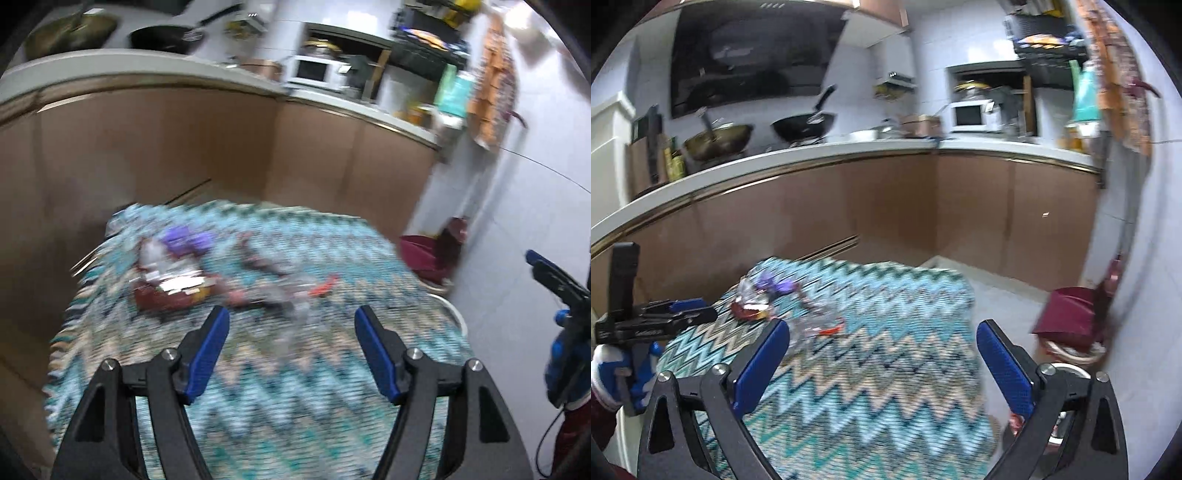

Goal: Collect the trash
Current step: 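Move both open tools back over the remaining trash on the blanket, then grasp the red chip bag with left tool while right tool grasps clear plastic bag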

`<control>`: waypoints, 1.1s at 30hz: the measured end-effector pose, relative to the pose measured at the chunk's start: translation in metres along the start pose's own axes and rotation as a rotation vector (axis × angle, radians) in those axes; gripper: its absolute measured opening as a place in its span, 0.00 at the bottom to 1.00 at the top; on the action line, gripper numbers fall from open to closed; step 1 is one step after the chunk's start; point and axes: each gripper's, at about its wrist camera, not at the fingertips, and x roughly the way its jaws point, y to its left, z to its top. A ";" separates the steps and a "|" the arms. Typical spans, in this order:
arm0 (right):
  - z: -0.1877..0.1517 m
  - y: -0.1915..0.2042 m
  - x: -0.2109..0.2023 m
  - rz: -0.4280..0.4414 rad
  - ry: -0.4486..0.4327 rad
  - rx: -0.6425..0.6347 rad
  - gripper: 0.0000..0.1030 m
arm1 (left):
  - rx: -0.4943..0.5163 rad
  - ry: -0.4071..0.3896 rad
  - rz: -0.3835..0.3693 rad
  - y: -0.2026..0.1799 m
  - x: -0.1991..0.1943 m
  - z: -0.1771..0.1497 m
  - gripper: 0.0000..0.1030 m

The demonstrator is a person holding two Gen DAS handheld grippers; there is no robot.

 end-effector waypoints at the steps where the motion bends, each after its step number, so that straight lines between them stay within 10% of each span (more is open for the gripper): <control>1: 0.001 0.007 0.007 0.024 0.011 -0.006 0.91 | -0.016 0.005 0.019 0.015 0.001 -0.003 0.67; 11: 0.005 0.075 0.125 0.238 0.213 -0.127 0.50 | -0.105 0.051 0.146 0.111 0.046 0.008 0.66; 20: -0.011 0.114 0.228 0.283 0.371 -0.224 0.47 | -0.158 0.107 0.149 0.154 0.115 0.031 0.66; 25: -0.030 0.114 0.270 0.245 0.448 -0.236 0.47 | -0.164 0.162 0.131 0.161 0.144 0.030 0.32; 33: -0.045 0.109 0.281 0.244 0.496 -0.227 0.06 | -0.164 0.139 0.104 0.151 0.130 0.017 0.19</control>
